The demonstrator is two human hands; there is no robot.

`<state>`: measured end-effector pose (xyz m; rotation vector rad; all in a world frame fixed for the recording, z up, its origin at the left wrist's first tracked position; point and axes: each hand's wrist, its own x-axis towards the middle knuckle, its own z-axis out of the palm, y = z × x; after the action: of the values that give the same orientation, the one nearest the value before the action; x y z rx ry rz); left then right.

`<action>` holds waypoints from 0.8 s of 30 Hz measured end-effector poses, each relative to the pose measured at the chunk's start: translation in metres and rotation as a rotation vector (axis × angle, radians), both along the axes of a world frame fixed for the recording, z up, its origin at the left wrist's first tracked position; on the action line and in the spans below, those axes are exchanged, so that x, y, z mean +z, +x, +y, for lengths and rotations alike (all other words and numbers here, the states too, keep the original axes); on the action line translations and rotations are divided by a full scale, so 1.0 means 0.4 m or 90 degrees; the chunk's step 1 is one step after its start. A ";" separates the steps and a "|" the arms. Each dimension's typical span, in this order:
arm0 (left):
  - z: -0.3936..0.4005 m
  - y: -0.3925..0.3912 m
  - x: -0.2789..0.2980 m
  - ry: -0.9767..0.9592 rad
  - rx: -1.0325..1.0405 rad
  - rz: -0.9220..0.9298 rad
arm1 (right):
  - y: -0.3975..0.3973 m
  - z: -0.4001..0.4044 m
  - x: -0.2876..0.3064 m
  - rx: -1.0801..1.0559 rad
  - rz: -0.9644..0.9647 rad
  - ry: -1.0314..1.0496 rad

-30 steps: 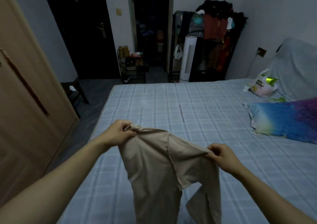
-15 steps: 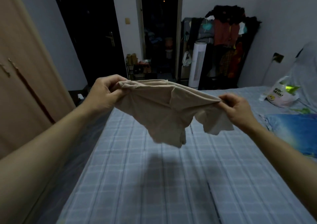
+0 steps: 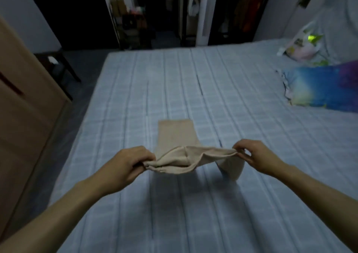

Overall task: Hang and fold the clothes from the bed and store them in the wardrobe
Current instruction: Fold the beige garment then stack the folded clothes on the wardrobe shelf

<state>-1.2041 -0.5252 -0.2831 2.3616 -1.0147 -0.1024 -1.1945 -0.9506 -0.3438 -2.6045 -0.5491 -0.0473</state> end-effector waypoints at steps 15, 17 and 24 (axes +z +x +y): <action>0.134 -0.452 -0.445 0.146 -0.178 0.178 | -0.583 0.138 -0.384 0.034 0.109 -0.169; 0.133 -0.504 -0.487 0.193 -0.186 0.166 | -0.621 0.150 -0.421 0.032 0.088 -0.185; 0.112 -0.678 -0.628 0.354 -0.248 0.024 | -0.750 0.146 -0.611 -0.031 0.020 -0.214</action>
<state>-1.4754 -0.4804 -0.5343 2.5805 -1.5772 -0.6470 -1.4946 -0.8924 -0.5884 -2.9397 -0.5207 0.0782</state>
